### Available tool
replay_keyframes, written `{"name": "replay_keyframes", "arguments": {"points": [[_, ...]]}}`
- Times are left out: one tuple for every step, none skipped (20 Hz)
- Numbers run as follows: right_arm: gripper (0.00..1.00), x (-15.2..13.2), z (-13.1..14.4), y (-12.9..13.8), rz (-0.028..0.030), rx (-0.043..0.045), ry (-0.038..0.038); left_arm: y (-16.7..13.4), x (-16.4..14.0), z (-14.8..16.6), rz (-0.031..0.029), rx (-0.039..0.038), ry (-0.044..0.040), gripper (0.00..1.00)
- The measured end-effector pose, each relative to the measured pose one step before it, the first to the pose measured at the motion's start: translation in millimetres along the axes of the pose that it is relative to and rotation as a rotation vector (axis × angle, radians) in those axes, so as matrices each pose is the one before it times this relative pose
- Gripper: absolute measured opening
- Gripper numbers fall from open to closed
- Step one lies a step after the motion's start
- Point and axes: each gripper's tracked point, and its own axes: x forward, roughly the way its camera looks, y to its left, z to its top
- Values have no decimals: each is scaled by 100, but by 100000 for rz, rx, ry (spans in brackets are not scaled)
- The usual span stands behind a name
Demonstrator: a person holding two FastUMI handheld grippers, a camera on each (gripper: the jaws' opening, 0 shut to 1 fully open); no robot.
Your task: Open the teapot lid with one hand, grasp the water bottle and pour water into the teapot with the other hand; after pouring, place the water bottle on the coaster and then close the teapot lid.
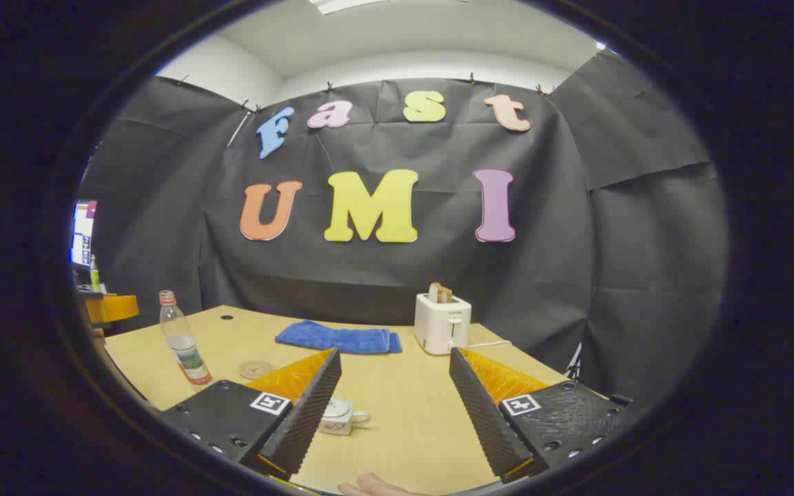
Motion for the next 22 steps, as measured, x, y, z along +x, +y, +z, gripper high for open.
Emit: {"name": "replay_keyframes", "arguments": {"points": [[95,224,-498,-163,3,188,1199,53,40,-143,-235,45,128,98],[95,163,-401,-164,-252,447,855,1,113,41,-560,796,-203,98],[96,258,-501,-256,-569,685,369,-24,201,-181,-98,1271,62,98],[95,295,-298,-31,-406,479,-4,-40,90,-72,-176,1530,-41,98],[95,208,-590,170,-140,-153,472,-126,-24,-11,-324,1452,-158,98],[95,233,-508,263,254,-845,955,59,29,-8,-237,982,-76,98],[95,210,-527,299,405,-1205,1133,-108,143,-102,-483,771,36,98],[95,129,-329,221,270,-961,528,-117,-24,-2,-347,543,31,98],[97,183,-338,156,171,-535,345,-57,-83,76,-349,606,-517,98],[97,137,-286,179,282,-216,504,-170,86,116,-262,718,-465,98],[95,112,-387,255,619,-231,783,14,-17,-67,-178,784,41,98],[97,93,-197,178,458,-398,612,30,36,-50,64,710,155,98],[97,44,33,-114,-158,-162,-107,28,-85,35,216,345,-196,98],[95,2,139,-109,-338,182,-255,61,79,-25,101,-211,-100,98],[95,98,-67,-13,-124,351,-198,-45,55,-49,-94,-361,303,98],[97,54,-31,5,93,343,-23,-41,-3,-84,-46,-325,340,98],[97,92,-233,127,364,-13,287,54,-20,-32,243,-102,201,98],[97,187,-170,181,515,-90,275,101,113,-166,340,-26,421,98],[97,217,-212,216,612,-79,31,-38,113,-123,204,-43,338,98],[95,470,-137,479,1277,-133,-254,-59,118,-155,-135,40,49,98],[95,519,-234,486,1144,-116,-298,-124,87,-81,-696,536,386,98],[95,649,-283,505,997,-336,5,22,119,-146,-201,368,57,98]]}}
